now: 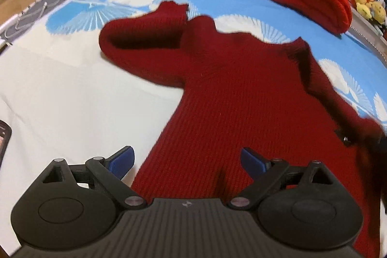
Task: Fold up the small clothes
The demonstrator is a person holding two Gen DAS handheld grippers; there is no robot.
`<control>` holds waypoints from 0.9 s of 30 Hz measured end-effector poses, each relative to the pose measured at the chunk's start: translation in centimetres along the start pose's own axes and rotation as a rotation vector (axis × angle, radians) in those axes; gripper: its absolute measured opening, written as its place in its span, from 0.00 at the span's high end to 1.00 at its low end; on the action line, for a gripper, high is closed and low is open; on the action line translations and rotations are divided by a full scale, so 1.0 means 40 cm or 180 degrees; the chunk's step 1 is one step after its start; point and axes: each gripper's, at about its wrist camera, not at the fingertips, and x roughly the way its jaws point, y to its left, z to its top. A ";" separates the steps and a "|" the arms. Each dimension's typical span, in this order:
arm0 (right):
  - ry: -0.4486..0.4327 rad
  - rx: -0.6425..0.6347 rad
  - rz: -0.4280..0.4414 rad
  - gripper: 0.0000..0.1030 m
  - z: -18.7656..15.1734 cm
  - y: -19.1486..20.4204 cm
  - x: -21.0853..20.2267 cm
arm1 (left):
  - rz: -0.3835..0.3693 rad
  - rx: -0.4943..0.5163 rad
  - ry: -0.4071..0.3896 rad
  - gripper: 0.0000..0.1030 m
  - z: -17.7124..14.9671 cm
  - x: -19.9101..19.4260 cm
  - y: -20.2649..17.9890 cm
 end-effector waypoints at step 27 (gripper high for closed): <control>-0.0262 0.0203 0.0008 0.38 -0.284 -0.220 -0.195 | -0.0057 0.0285 -0.0014 0.06 -0.034 0.011 -0.114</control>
